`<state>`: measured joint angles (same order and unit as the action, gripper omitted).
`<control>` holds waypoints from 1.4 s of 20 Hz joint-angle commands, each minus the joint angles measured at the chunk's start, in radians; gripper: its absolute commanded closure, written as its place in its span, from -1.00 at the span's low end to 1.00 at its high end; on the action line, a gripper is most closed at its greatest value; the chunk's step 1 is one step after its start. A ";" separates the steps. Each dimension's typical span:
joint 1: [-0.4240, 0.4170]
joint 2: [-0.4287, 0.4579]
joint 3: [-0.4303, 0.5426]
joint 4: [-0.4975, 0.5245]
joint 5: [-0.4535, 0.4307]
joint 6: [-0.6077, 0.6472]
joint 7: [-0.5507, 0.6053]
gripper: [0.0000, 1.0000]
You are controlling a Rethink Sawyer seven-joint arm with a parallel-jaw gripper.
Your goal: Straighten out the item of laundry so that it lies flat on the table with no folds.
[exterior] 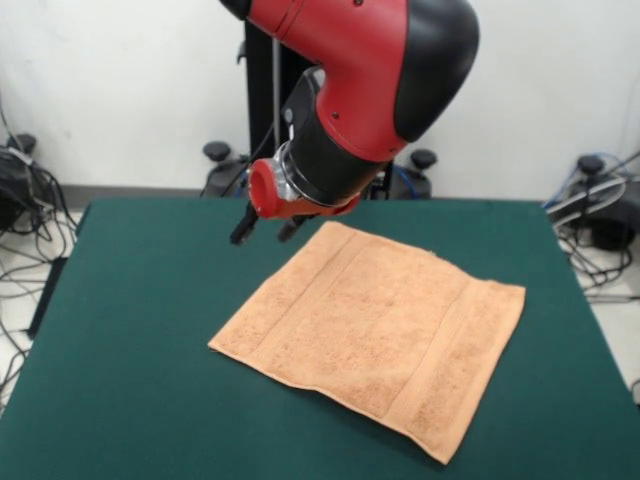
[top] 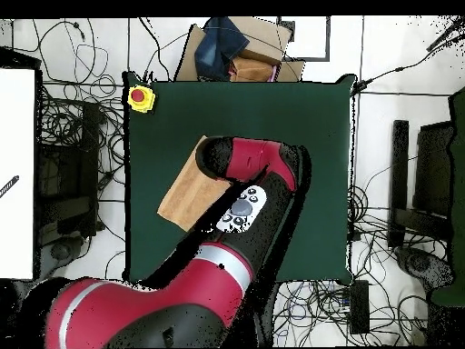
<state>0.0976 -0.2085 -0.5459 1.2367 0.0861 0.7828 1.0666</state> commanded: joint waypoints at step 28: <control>-0.015 0.021 0.131 0.018 -0.001 0.071 0.165 -1.00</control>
<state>0.0953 -0.2085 -0.5459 1.2367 0.0861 0.7828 1.0666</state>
